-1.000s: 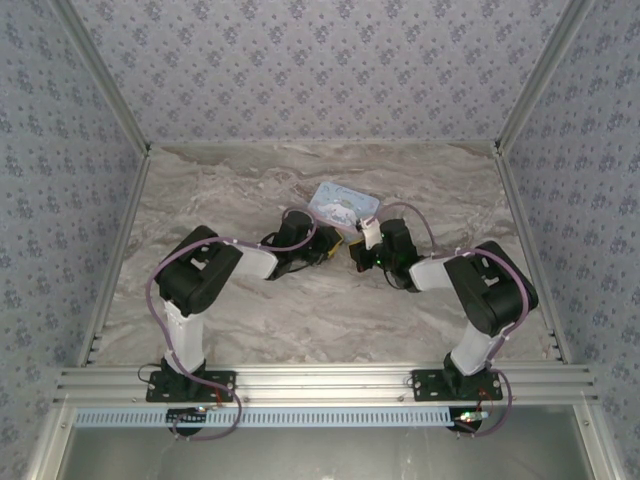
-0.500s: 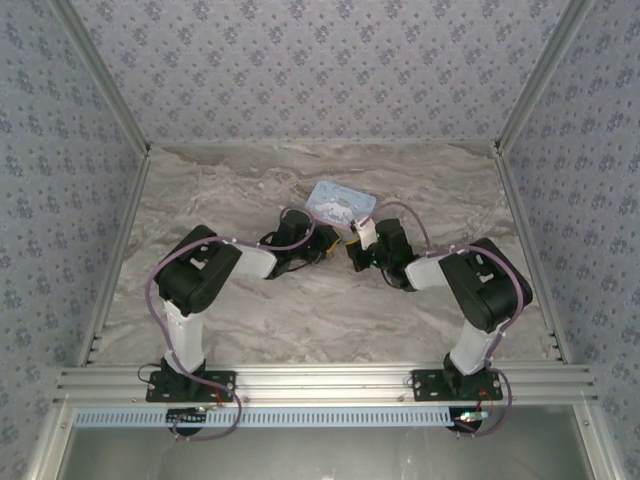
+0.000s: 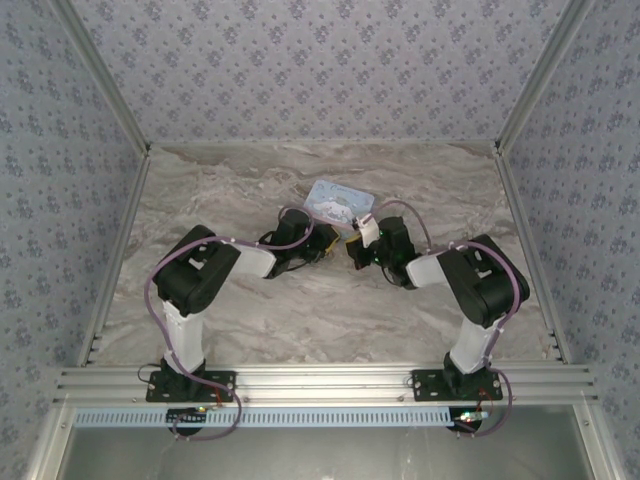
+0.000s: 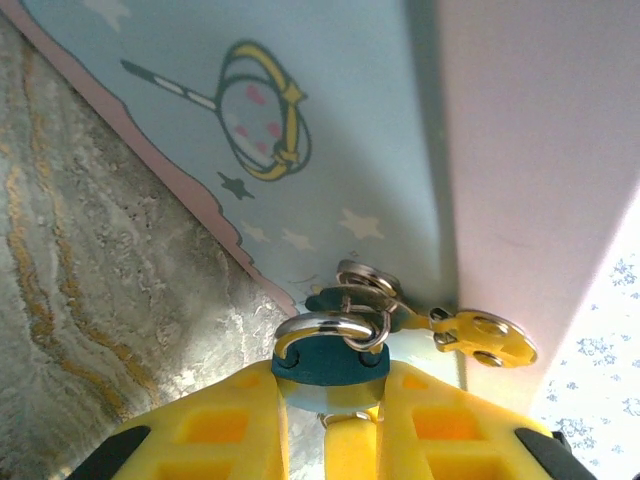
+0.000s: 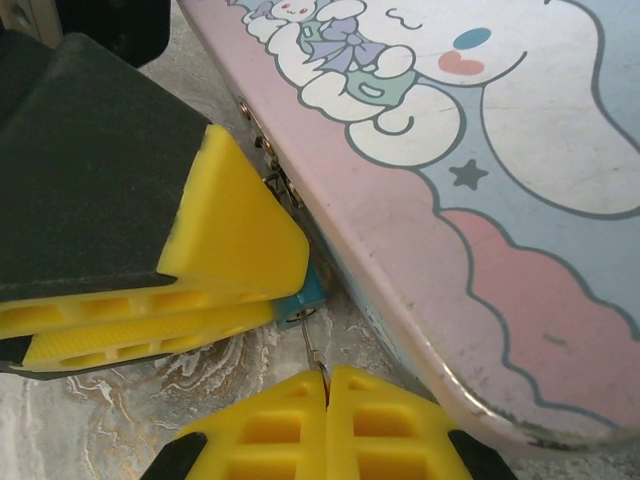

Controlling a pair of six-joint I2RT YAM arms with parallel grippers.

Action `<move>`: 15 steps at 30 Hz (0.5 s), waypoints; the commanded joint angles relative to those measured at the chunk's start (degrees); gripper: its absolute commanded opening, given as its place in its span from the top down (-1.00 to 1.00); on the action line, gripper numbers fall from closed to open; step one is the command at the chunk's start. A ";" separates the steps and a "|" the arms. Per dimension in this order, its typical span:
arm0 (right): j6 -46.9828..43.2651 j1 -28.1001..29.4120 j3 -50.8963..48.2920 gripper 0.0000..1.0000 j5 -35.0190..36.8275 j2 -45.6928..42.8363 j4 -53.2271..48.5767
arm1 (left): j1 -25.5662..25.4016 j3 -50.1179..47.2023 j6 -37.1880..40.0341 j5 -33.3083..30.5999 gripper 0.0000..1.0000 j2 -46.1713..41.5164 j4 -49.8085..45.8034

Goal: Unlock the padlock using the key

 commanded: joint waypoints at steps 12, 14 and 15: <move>5.84 -2.03 5.79 1.00 -8.20 1.94 0.44 | -1.73 0.17 -0.32 5.87 0.55 -2.30 0.65; 5.62 -1.88 5.89 1.00 -7.35 1.86 0.36 | -1.77 0.22 -0.33 5.94 0.54 -2.28 0.65; 5.14 -1.62 5.96 1.00 -6.60 1.78 0.23 | -1.76 0.27 -0.33 5.95 0.55 -2.29 0.66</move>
